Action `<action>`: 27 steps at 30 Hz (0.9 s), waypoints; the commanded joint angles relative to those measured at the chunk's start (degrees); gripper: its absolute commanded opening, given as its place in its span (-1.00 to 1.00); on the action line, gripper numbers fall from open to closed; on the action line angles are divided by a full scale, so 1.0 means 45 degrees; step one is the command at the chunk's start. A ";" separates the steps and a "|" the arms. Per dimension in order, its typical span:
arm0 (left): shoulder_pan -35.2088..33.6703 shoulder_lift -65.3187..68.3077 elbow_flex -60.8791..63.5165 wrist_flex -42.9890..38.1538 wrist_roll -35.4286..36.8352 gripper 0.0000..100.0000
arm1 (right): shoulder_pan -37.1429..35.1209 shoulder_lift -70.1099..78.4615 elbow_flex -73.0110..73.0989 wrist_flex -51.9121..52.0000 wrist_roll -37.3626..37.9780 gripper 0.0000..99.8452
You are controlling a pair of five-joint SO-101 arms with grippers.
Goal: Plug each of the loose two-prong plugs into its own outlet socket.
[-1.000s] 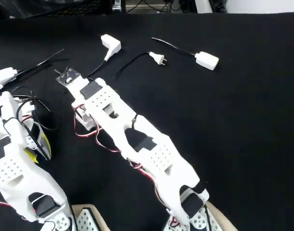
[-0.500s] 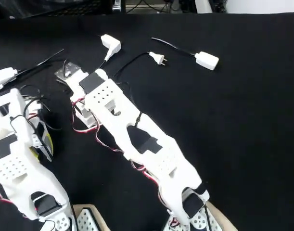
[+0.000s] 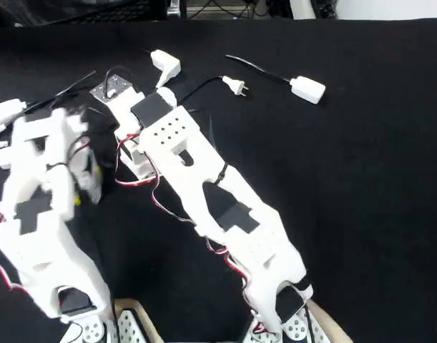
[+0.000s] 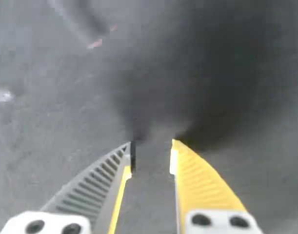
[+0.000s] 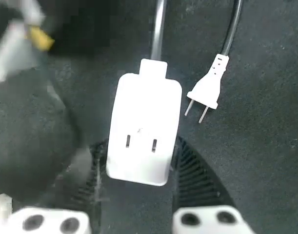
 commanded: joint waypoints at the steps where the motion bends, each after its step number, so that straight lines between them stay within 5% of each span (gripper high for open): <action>1: 0.1358 -0.2188 -0.0479 -0.0234 0.1270 -0.70 | -0.0137 -0.0967 0.0303 0.0078 -0.0020 -0.90; 15: 0.0244 -0.7814 0.0772 -0.0645 0.1602 -0.70 | -0.0137 -0.1104 0.0987 -0.0156 -0.0020 -0.90; 27: 0.1553 -1.0940 0.6535 -0.7893 0.2930 -0.71 | -0.0332 -0.1143 0.0908 -0.0117 0.0000 -0.97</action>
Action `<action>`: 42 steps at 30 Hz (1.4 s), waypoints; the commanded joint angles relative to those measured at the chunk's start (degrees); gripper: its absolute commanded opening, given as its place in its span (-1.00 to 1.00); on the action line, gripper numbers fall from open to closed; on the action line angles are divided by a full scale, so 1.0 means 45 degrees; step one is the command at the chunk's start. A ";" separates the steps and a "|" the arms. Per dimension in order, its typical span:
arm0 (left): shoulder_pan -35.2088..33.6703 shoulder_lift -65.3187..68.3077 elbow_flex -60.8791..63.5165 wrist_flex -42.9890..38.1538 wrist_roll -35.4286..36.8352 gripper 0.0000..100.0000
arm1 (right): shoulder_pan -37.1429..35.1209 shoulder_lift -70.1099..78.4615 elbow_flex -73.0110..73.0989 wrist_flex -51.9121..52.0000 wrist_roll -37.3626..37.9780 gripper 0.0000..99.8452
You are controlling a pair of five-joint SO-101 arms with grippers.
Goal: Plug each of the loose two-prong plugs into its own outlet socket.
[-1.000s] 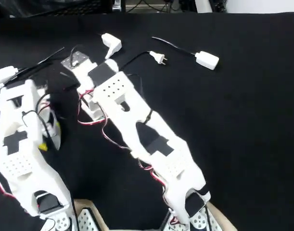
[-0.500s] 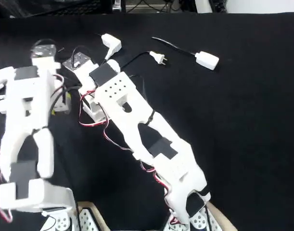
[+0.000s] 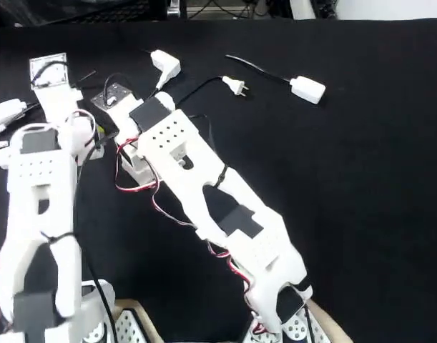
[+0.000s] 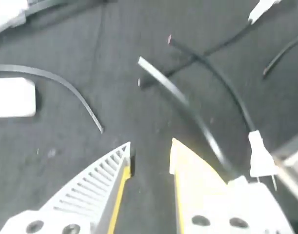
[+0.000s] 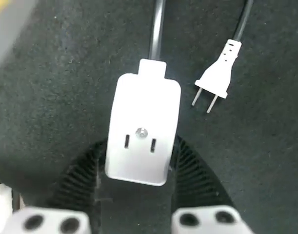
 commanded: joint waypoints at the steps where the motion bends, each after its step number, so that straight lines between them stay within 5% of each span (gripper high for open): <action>1: 0.0127 -0.2071 0.2100 -0.2676 0.0098 -0.71 | -0.0137 -0.0752 -0.0147 0.0020 0.0098 -0.98; 17: -0.0029 -0.8615 1.4349 -1.8540 0.0195 -0.71 | -0.0469 -0.2686 0.1162 0.0215 0.0527 -0.98; 26: 0.0498 -0.8010 1.3509 -1.7192 0.3223 -0.71 | -0.1758 -0.5128 0.3214 0.0195 0.0801 -0.98; 42: 0.2178 -0.7346 1.4505 -1.7250 0.3302 -0.71 | -0.2247 -0.8723 0.5636 -0.0821 0.0801 -0.98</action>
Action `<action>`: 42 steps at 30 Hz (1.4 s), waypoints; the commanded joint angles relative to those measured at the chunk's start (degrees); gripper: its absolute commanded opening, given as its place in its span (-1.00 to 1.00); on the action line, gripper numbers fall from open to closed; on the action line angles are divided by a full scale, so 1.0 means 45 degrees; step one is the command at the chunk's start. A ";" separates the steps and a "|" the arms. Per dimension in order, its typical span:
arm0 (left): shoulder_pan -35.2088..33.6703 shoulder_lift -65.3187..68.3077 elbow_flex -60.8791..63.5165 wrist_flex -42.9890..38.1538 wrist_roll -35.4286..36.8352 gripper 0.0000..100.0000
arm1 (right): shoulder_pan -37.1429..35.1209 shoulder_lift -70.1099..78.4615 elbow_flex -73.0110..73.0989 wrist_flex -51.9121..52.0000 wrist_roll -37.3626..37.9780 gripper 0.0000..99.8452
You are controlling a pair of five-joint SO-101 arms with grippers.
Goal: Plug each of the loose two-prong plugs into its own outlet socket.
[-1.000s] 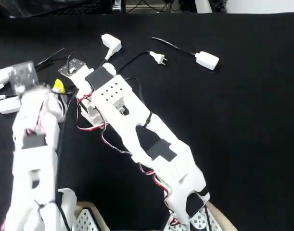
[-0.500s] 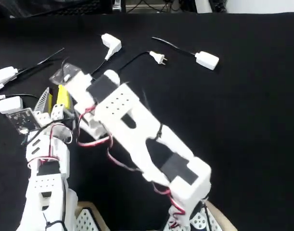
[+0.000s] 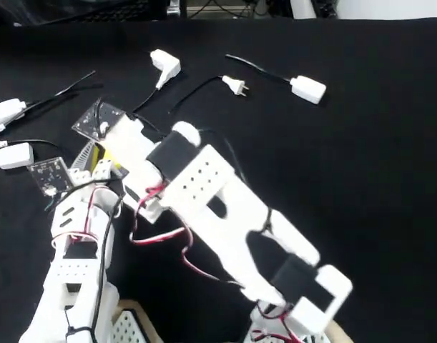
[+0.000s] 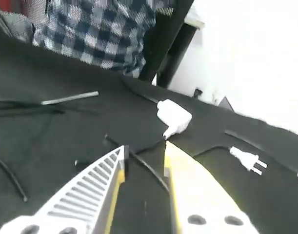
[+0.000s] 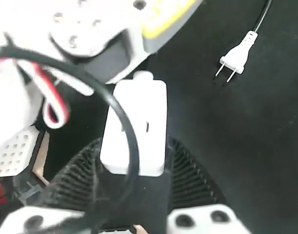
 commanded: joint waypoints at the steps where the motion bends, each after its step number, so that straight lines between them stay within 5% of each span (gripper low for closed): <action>1: 0.0518 0.0039 0.0029 0.0000 0.0117 -0.71 | -0.0508 -0.1065 -0.0068 -0.0449 0.0078 -0.98; 13: 0.1358 0.0020 0.0381 0.0039 0.0059 -0.71 | -0.0352 -0.1260 0.0049 -0.1035 -0.0234 -0.98; 28: 0.1846 0.0020 0.0733 0.0039 0.0059 -0.70 | 0.2149 -0.1260 0.0889 -0.3634 -0.1114 -0.98; 42: 0.1690 0.0000 0.0733 0.0059 0.0059 -0.71 | 0.2188 -0.1260 0.2354 -0.6154 -0.1621 -0.98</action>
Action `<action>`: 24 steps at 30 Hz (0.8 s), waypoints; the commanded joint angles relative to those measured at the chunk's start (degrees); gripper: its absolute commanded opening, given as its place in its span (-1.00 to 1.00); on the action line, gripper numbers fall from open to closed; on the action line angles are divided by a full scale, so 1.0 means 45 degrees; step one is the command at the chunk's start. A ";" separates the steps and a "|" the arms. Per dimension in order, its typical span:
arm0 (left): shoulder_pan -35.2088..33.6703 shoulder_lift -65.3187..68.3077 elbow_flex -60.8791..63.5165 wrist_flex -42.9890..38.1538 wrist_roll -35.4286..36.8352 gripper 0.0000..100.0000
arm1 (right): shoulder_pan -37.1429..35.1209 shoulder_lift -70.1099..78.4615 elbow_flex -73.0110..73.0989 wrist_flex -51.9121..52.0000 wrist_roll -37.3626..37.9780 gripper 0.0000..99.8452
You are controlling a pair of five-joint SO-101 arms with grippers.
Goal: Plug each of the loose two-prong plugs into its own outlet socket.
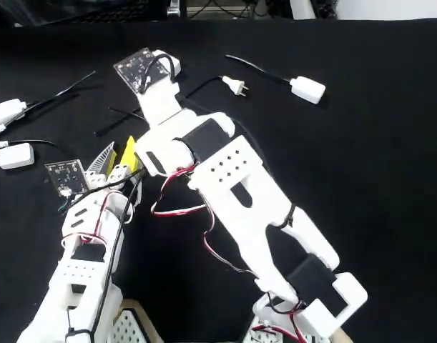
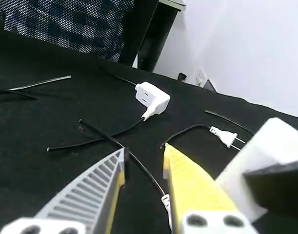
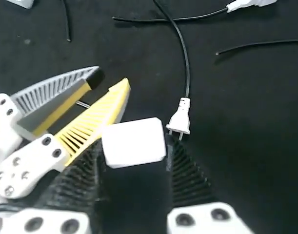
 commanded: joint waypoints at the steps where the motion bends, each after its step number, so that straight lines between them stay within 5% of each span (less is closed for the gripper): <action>1: 0.0225 -0.0039 0.0244 0.0059 0.0000 -0.71 | -0.0020 -0.0420 -0.0049 -0.0215 -0.0137 -0.98; 10: -0.1866 -0.0137 0.0166 -0.0059 0.0098 -0.71 | 0.0996 -0.0420 -0.0869 0.0996 -0.0117 -0.98; 24: -0.2081 -0.0039 0.0029 -0.0059 0.0098 -0.71 | 0.2911 -0.0420 -0.4073 0.5568 0.1309 -0.98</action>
